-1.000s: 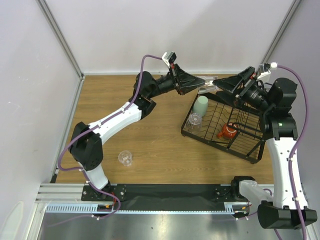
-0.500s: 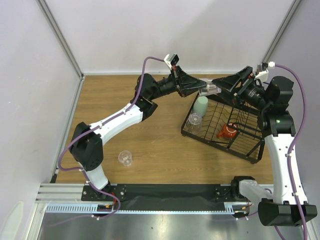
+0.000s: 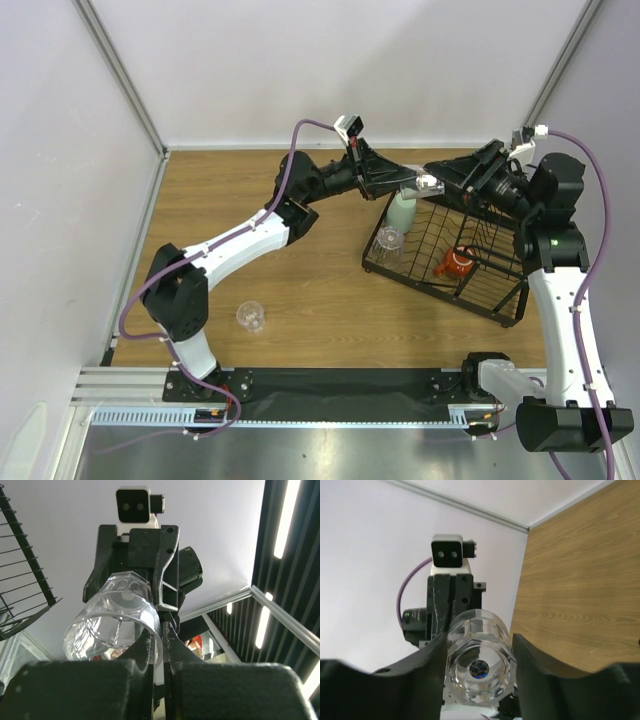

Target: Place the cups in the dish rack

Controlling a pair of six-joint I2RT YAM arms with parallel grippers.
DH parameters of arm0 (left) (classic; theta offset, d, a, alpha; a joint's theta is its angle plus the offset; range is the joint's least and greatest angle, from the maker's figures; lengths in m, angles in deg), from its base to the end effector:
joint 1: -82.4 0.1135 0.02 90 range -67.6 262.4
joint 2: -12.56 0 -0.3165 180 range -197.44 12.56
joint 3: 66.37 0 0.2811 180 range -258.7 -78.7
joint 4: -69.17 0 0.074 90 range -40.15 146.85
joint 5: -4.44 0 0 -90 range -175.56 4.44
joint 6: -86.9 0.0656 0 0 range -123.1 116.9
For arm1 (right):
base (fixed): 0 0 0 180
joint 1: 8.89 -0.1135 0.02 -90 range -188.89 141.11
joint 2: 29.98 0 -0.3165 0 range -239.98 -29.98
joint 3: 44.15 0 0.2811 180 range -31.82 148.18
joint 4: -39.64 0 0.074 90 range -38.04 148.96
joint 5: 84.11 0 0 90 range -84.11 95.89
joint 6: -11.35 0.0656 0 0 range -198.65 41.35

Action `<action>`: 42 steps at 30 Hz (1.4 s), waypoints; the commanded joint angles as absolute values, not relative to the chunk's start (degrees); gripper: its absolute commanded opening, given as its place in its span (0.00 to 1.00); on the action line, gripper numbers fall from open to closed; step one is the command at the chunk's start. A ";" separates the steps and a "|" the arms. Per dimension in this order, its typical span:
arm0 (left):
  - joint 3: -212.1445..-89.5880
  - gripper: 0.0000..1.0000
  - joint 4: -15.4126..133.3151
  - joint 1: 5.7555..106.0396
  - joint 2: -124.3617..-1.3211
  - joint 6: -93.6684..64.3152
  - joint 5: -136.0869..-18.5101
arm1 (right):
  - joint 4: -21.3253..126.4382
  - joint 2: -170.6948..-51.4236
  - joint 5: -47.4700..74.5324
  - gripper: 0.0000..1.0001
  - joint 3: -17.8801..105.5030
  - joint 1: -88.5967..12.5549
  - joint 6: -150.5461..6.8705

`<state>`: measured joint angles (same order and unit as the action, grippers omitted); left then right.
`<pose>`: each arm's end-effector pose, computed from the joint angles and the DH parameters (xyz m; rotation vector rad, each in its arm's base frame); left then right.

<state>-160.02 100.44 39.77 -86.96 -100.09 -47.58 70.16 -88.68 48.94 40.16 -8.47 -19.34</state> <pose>0.3152 -0.3450 0.4508 0.0407 1.6877 -2.3774 0.2309 0.0431 0.4950 0.3169 1.8036 1.3683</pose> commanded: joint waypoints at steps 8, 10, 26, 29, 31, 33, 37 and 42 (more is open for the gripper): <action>-157.28 0.60 104.40 39.07 -84.64 -99.70 -46.71 | 77.17 -88.69 47.03 0.00 42.79 -8.37 -23.10; -156.92 0.99 101.77 39.76 -83.59 -98.29 -45.75 | 80.43 -88.25 46.23 0.00 43.67 -7.67 -25.47; -163.43 1.00 49.84 50.31 -74.28 -61.21 -46.18 | 117.42 -91.94 13.83 0.00 65.38 -1.95 -49.72; -162.11 1.00 44.84 53.82 -71.90 -58.75 -48.20 | 119.71 -92.20 5.99 0.00 65.82 -1.78 -50.53; -162.54 1.00 40.61 56.11 -70.50 -56.72 -51.89 | 120.42 -92.64 -0.32 0.00 66.09 -1.69 -50.79; -163.77 1.00 35.24 57.60 -69.79 -53.38 -55.56 | 120.87 -92.91 -3.32 0.00 66.44 -1.51 -51.31; -166.14 1.00 28.38 58.31 -69.00 -48.37 -59.89 | 120.52 -93.96 -11.14 0.00 66.97 -1.25 -52.89; -160.62 1.00 33.20 61.47 -68.65 -52.57 -53.40 | 119.46 -96.07 -16.16 0.00 66.70 -1.07 -52.99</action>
